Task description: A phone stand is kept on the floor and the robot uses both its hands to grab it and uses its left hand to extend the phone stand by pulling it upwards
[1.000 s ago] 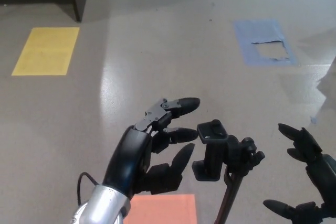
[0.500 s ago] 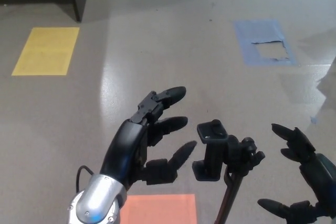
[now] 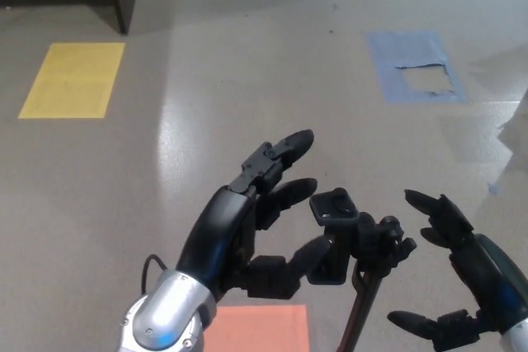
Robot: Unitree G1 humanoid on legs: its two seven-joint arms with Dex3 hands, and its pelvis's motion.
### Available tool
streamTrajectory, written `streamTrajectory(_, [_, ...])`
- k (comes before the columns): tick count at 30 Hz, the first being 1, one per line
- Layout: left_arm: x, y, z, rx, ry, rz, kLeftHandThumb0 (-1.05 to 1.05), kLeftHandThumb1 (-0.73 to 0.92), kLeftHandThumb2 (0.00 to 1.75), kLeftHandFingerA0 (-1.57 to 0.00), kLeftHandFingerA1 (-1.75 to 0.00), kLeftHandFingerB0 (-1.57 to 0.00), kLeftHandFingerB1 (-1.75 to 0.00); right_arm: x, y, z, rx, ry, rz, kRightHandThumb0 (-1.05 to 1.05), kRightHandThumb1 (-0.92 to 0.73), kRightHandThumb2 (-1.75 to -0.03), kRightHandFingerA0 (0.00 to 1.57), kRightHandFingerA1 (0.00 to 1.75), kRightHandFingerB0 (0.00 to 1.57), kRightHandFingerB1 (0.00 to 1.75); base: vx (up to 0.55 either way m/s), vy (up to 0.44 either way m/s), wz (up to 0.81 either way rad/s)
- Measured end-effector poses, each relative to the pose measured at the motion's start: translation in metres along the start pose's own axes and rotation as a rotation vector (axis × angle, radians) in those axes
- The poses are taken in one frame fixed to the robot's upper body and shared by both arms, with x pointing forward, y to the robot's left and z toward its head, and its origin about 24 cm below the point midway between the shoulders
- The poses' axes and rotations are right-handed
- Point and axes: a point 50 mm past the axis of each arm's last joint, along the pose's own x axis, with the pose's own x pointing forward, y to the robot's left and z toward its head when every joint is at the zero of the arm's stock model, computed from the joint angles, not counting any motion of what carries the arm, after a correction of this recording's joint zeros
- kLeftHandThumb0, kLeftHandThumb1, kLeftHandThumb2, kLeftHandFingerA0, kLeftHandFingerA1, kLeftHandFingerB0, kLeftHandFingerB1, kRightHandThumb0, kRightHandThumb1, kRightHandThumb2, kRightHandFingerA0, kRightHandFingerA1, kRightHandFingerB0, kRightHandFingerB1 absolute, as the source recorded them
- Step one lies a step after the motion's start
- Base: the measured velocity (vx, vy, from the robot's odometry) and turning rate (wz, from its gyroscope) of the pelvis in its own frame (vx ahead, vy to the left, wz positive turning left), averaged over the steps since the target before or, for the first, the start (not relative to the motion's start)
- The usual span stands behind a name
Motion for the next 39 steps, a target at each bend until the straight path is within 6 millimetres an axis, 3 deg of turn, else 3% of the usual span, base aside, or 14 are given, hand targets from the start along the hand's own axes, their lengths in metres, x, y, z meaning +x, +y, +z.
streamTrajectory(15, [0.004, -0.005, 0.001, -0.056, -0.004, 0.001, -1.05, 0.31, 0.79, -0.01, -0.42, -0.06, -0.03, 0.007, 0.009, 0.005, 0.004, -0.011, 0.022, -0.3, -0.18, -0.8, 0.15, 0.57, 0.1, 0.54, 0.0, 0.0, 0.0])
streamTrajectory(16, [0.005, -0.005, 0.0, -0.058, 0.0, 0.001, -1.05, 0.42, 0.58, 0.0, -0.53, 0.0, -0.28, 0.008, 0.009, 0.005, 0.007, -0.011, 0.022, -0.31, -0.17, -0.81, 0.14, 0.56, 0.1, 0.54, 0.0, 0.0, 0.0])
streamTrajectory(17, [0.006, -0.004, -0.001, -0.063, 0.006, 0.002, -1.05, 0.4, 0.68, 0.0, -0.55, 0.0, -0.32, 0.009, 0.009, 0.006, 0.009, -0.01, 0.021, -0.31, -0.18, -0.81, 0.13, 0.56, 0.1, 0.54, 0.0, 0.0, 0.0])
streamTrajectory(18, [0.006, -0.004, -0.001, -0.068, 0.009, 0.003, -1.04, 0.27, 0.8, 0.0, -0.5, -0.03, -0.19, 0.01, 0.009, 0.006, 0.01, -0.011, 0.021, -0.31, -0.19, -0.81, 0.13, 0.56, 0.09, 0.54, 0.0, 0.0, 0.0])
streamTrajectory(19, [0.006, -0.004, -0.001, -0.077, 0.016, 0.002, -1.05, 0.43, 0.57, 0.0, -0.62, 0.0, -0.34, 0.011, 0.009, 0.007, 0.013, -0.012, 0.021, -0.31, -0.19, -0.81, 0.13, 0.56, 0.09, 0.54, 0.0, 0.0, 0.0])
streamTrajectory(24, [0.008, -0.003, -0.002, -0.088, 0.039, 0.002, -1.05, 0.42, 0.56, -0.01, -0.69, 0.0, -0.35, 0.015, 0.011, 0.011, 0.023, -0.014, 0.021, -0.32, -0.19, -0.82, 0.13, 0.56, 0.09, 0.54, 0.0, 0.0, 0.0])
streamTrajectory(25, [0.008, -0.002, -0.002, -0.09, 0.043, 0.003, -1.05, 0.39, 0.62, 0.0, -0.64, 0.0, -0.38, 0.016, 0.012, 0.012, 0.025, -0.012, 0.023, -0.52, -0.43, -0.53, 0.22, 0.56, 0.17, 0.47, 0.0, 0.0, 0.0])
streamTrajectory(27, [0.009, -0.002, -0.002, -0.098, 0.049, 0.004, -1.05, 0.4, 0.6, -0.01, -0.64, 0.0, -0.39, 0.017, 0.012, 0.013, 0.024, -0.011, 0.027, -0.5, -0.43, -0.53, 0.22, 0.56, 0.17, 0.46, 0.0, 0.0, 0.0])
streamTrajectory(28, [0.009, -0.002, -0.002, -0.103, 0.052, 0.005, -0.97, 0.29, 0.77, -0.08, -0.6, 0.0, -0.25, 0.018, 0.012, 0.013, 0.023, -0.012, 0.028, -0.29, -0.23, -0.82, 0.14, 0.57, 0.11, 0.55, 0.0, 0.0, 0.0])
streamTrajectory(32, [0.01, -0.002, -0.002, -0.125, 0.053, 0.005, -0.95, 0.4, 0.57, 0.0, -0.65, 0.0, -0.41, 0.021, 0.016, 0.013, 0.021, -0.012, 0.045, -0.25, -0.2, -0.8, 0.17, 0.58, 0.13, 0.56, 0.0, 0.0, 0.0])
streamTrajectory(34, [0.01, -0.002, -0.001, -0.136, 0.051, 0.004, -0.97, 0.29, 0.75, -0.03, -0.6, -0.04, -0.32, 0.022, 0.019, 0.014, 0.031, -0.011, 0.05, -0.24, -0.19, -0.8, 0.2, 0.59, 0.15, 0.57, 0.0, 0.0, 0.0])
streamTrajectory(35, [0.011, -0.003, -0.001, -0.141, 0.05, 0.003, -0.98, 0.29, 0.75, -0.03, -0.6, -0.04, -0.33, 0.022, 0.021, 0.013, 0.037, -0.01, 0.052, -0.45, -0.31, -0.61, 0.27, 0.6, 0.21, 0.52, 0.0, 0.0, 0.0])
streamTrajectory(36, [0.011, -0.003, -0.001, -0.145, 0.049, 0.002, -1.0, 0.29, 0.75, -0.03, -0.61, -0.04, -0.33, 0.022, 0.023, 0.013, 0.041, -0.009, 0.054, -0.27, -0.18, -0.8, 0.18, 0.58, 0.15, 0.57, 0.0, 0.0, 0.0])
streamTrajectory(39, [0.013, -0.005, 0.0, -0.152, 0.047, -0.001, -1.03, 0.29, 0.73, 0.0, -0.67, -0.02, -0.4, 0.023, 0.027, 0.014, 0.054, -0.011, 0.06, -0.26, -0.17, -0.79, 0.18, 0.58, 0.14, 0.56, 0.0, 0.0, 0.0])
